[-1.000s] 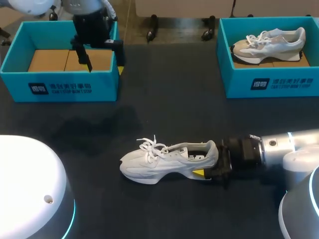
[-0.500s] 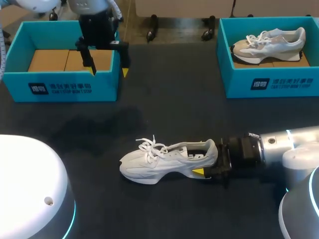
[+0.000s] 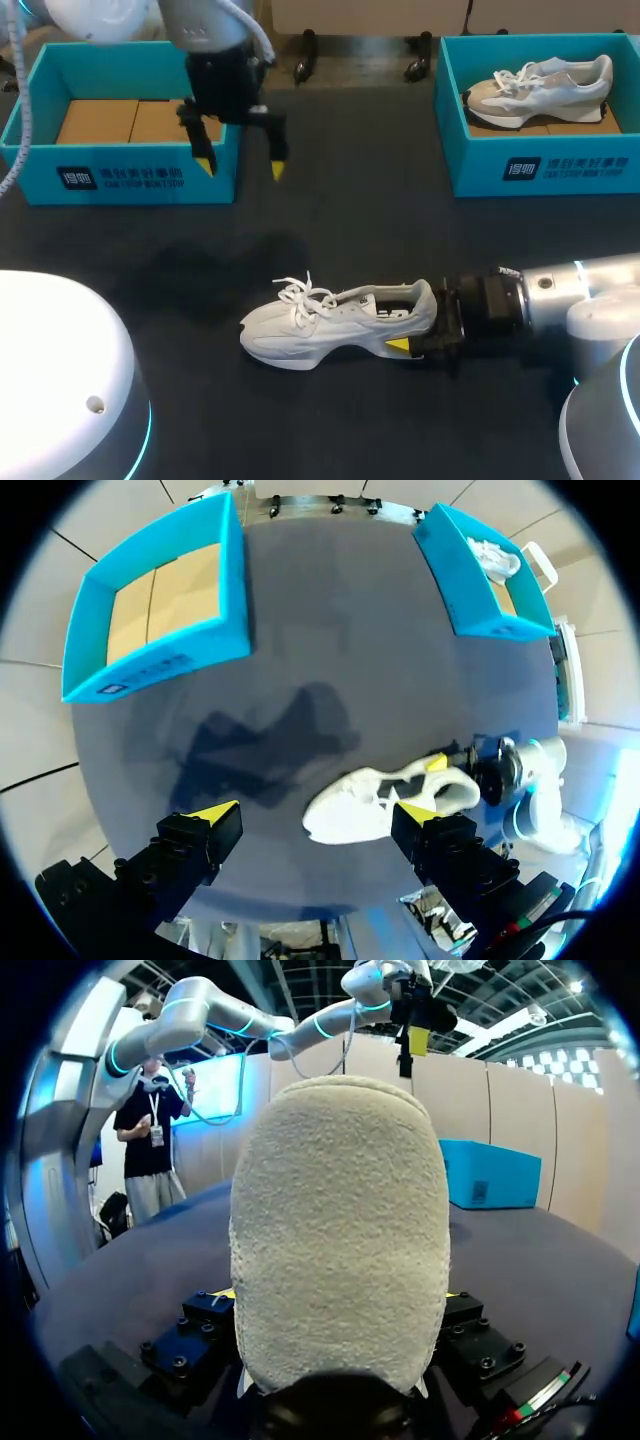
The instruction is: Take the shoe out of the shoebox, open the shoe tongue, remove and reinsert the insole, then place the shoe into the shoebox
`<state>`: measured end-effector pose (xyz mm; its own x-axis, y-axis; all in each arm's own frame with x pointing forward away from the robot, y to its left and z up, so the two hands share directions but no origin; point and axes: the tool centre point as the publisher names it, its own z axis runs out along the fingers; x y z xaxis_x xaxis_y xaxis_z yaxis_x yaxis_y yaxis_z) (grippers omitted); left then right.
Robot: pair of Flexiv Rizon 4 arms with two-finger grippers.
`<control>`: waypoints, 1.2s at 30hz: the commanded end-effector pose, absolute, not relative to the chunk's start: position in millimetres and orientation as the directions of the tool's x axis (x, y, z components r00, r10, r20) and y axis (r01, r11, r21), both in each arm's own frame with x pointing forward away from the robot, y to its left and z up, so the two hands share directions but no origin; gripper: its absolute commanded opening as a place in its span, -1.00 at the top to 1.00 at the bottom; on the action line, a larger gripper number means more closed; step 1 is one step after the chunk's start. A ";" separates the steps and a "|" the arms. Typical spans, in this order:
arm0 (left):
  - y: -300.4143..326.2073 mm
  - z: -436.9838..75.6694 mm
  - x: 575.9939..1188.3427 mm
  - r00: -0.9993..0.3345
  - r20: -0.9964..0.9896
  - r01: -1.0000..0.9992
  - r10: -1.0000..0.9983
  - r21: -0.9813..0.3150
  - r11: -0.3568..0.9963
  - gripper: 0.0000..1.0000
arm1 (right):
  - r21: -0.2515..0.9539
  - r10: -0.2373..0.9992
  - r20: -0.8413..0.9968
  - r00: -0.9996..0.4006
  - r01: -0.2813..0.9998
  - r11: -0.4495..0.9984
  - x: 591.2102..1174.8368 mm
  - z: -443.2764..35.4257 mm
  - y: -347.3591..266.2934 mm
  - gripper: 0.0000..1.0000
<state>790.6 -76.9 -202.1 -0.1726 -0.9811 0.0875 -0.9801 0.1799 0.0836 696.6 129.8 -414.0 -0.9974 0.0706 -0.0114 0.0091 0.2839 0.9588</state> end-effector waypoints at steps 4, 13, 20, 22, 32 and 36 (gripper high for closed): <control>-106.4 -219.7 759.1 -0.148 0.072 -0.985 -0.986 0.078 0.154 -1.00 | 0.957 0.069 -0.010 -0.998 0.010 0.290 697.1 -412.8 131.8 1.00; -136.9 -238.8 737.6 -0.138 0.066 -0.979 -0.988 0.143 0.147 -1.00 | 0.957 0.069 -0.010 -0.998 0.010 0.290 697.1 -412.8 131.8 1.00; -136.9 -238.8 737.6 -0.138 0.066 -0.979 -0.988 0.143 0.147 -1.00 | 0.957 0.069 -0.010 -0.998 0.010 0.290 697.1 -412.8 131.8 1.00; -136.9 -238.8 737.6 -0.138 0.066 -0.979 -0.988 0.143 0.147 -1.00 | 0.957 0.069 -0.010 -0.998 0.010 0.290 697.1 -412.8 131.8 1.00; -185.6 -266.0 702.9 -0.173 -0.023 -0.975 -0.985 0.147 0.168 -1.00 | 0.957 0.069 -0.010 -0.998 0.010 0.290 697.1 -412.8 131.8 1.00; -195.8 -272.7 698.6 -0.164 -0.050 -0.976 -0.985 0.153 0.155 -1.00 | 0.957 0.069 -0.010 -0.998 0.010 0.290 697.1 -412.8 131.8 1.00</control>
